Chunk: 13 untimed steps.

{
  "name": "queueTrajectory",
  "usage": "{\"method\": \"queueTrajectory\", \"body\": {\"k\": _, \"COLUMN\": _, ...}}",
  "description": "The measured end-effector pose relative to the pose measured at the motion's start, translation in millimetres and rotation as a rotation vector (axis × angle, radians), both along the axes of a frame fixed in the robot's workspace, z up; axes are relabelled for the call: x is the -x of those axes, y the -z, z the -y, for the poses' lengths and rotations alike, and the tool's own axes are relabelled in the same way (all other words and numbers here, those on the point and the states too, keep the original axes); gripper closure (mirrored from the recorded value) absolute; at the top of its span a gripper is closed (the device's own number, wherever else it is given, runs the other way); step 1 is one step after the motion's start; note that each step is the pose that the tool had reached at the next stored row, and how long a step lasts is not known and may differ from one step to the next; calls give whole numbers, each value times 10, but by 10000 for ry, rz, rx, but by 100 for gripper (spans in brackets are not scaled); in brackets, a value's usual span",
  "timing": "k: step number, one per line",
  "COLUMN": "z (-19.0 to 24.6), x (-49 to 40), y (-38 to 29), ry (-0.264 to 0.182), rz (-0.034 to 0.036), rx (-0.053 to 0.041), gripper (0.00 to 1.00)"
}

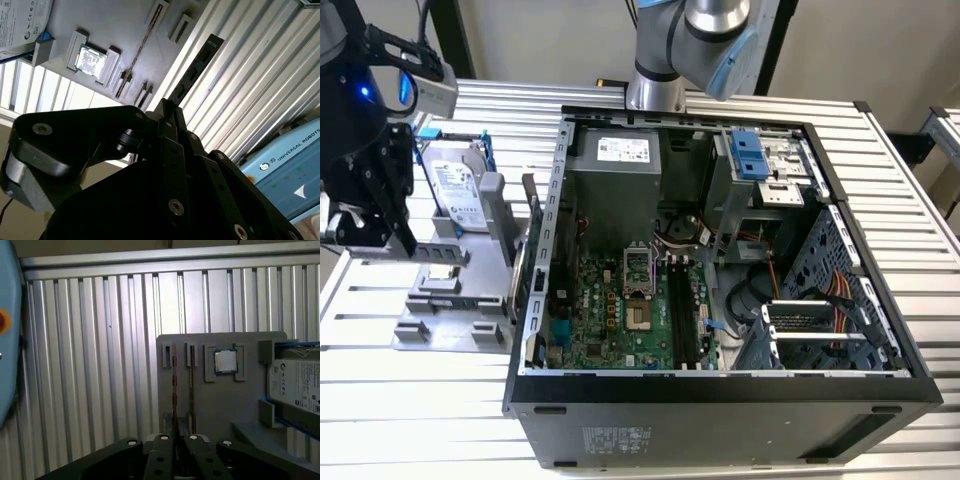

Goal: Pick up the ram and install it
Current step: 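Pick up the ram and move it above insertion slot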

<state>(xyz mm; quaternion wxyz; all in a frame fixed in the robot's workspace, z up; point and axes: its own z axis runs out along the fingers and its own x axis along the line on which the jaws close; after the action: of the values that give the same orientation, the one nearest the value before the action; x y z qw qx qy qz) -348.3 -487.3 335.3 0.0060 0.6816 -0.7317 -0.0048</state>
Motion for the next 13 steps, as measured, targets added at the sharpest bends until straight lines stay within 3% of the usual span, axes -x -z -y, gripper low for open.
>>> {"method": "queueTrajectory", "body": {"k": 13, "z": 0, "x": 0, "y": -89, "ry": 0, "rz": 1, "rx": -1, "gripper": 100}}
